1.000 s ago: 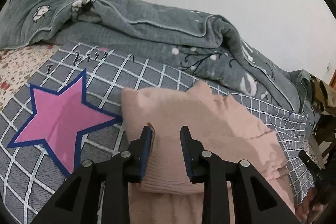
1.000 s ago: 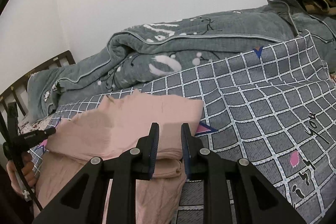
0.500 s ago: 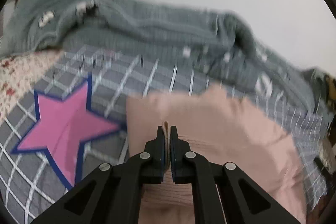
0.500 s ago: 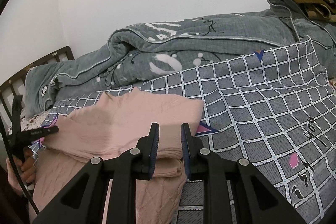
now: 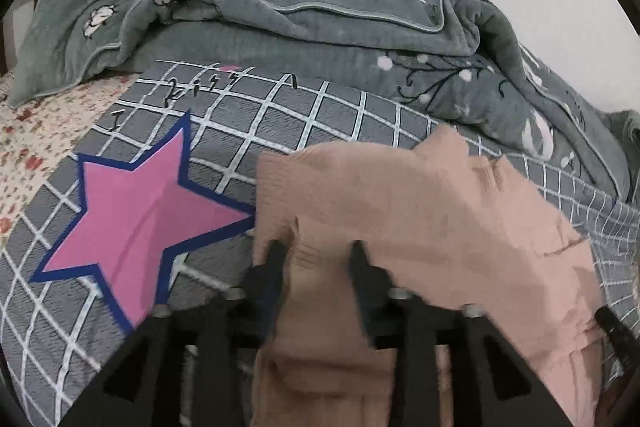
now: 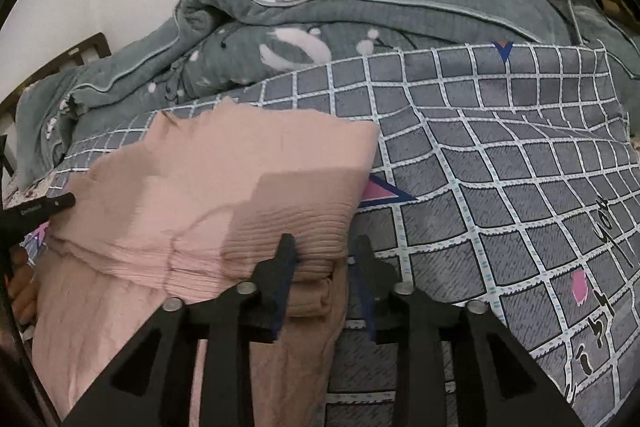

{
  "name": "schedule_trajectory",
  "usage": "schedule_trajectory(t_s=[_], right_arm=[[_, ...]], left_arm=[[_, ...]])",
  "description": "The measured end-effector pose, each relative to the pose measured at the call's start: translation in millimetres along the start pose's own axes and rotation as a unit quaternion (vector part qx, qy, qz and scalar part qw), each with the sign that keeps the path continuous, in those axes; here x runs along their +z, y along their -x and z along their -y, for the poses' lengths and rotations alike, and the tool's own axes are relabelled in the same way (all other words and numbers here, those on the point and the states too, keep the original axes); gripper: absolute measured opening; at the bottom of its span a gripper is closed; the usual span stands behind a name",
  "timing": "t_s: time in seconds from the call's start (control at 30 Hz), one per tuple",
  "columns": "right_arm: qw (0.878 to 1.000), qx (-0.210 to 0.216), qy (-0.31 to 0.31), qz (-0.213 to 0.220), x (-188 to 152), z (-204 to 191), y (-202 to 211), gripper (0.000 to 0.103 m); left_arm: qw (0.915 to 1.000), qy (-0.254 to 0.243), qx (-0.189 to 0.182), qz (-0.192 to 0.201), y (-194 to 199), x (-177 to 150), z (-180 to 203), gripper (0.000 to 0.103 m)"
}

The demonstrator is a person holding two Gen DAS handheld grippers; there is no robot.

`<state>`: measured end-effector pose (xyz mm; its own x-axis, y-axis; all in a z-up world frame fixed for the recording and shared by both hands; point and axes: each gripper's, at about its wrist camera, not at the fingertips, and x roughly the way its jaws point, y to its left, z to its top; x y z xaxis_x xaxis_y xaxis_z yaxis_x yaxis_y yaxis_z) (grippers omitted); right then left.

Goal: Fold small clothes
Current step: 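Open the left gripper and release the sweater edge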

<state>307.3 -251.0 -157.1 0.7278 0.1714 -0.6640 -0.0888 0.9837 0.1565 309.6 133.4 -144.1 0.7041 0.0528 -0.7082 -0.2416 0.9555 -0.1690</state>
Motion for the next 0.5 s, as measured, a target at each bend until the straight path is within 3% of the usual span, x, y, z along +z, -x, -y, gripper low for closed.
schedule_trajectory(t_s=[0.03, 0.07, 0.1, 0.2, 0.4, 0.5], right_arm=[[1.0, 0.007, -0.001, 0.005, 0, 0, 2, 0.039], [1.0, 0.014, -0.003, 0.011, -1, 1, 5, 0.043], [1.0, 0.017, -0.005, 0.018, -1, 2, 7, 0.049], [0.998, 0.032, -0.015, 0.043, -1, 5, 17, 0.054], [0.995, 0.066, -0.033, 0.069, 0, 11, 29, 0.054], [0.995, 0.057, -0.039, 0.067, 1, 11, 46, 0.052]], left_arm=[[0.9999, -0.003, 0.011, 0.001, 3, -3, -1, 0.061], [0.9999, -0.005, 0.014, 0.003, 6, -5, -3, 0.063], [0.9999, -0.005, 0.01, 0.005, 10, -9, -6, 0.063], [1.0, 0.004, -0.006, 0.001, 18, -14, -14, 0.063], [0.9998, -0.006, -0.019, 0.009, 39, -32, -17, 0.063], [0.9993, -0.024, -0.019, 0.022, 53, -41, -12, 0.063]])
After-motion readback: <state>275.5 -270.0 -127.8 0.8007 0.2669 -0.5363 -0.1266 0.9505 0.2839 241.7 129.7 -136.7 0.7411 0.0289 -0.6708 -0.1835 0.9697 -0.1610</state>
